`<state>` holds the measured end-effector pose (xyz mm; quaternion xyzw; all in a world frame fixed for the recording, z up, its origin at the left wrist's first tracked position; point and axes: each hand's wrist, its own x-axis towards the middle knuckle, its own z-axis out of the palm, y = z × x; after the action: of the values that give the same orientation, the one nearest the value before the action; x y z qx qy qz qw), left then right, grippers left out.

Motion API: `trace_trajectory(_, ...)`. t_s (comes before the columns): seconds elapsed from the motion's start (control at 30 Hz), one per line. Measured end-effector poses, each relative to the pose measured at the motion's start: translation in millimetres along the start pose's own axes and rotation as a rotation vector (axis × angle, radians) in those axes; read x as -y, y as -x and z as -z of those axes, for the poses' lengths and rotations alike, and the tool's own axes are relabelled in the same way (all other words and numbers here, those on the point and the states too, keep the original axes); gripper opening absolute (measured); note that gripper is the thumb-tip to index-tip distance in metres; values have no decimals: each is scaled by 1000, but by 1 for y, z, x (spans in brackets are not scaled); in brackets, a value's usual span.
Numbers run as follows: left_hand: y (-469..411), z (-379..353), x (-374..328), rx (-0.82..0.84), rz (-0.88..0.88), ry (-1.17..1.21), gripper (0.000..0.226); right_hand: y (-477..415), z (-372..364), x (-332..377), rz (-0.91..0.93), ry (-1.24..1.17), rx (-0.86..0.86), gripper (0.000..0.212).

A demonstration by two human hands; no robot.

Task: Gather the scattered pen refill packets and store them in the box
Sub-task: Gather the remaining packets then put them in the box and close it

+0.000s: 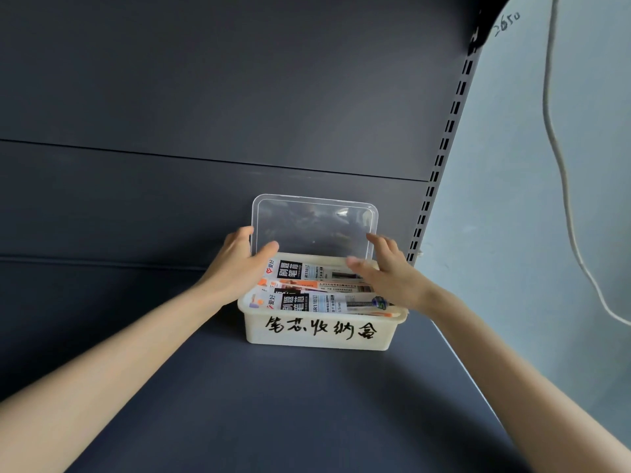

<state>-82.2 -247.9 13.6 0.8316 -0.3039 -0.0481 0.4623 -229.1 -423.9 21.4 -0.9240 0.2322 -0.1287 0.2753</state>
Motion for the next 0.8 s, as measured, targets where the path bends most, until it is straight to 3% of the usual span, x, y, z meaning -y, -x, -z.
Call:
trace_trajectory(0.13,9,-2,-6,77,-24,-52,74,4,-6,3,-48,112,95,101)
trace_trajectory(0.3,12,-7,-3,139,-34,-87,78,5,-16,8,-92,415,45,106)
trace_trajectory(0.4,12,-9,-1,150,-40,-93,77,5,-18,10,-99,473,43,107)
trace_trajectory(0.53,13,-6,-3,105,-27,-19,67,6,-10,10,-85,214,-49,100)
trace_trajectory(0.63,7,-2,1,-8,-8,45,63,2,-5,7,-40,-69,-172,77)
trace_trajectory(0.7,1,0,3,-34,22,85,67,-2,-3,4,-30,-254,-139,64)
trace_trajectory(0.8,-4,2,2,36,90,210,65,-5,-2,4,-49,-396,-104,67)
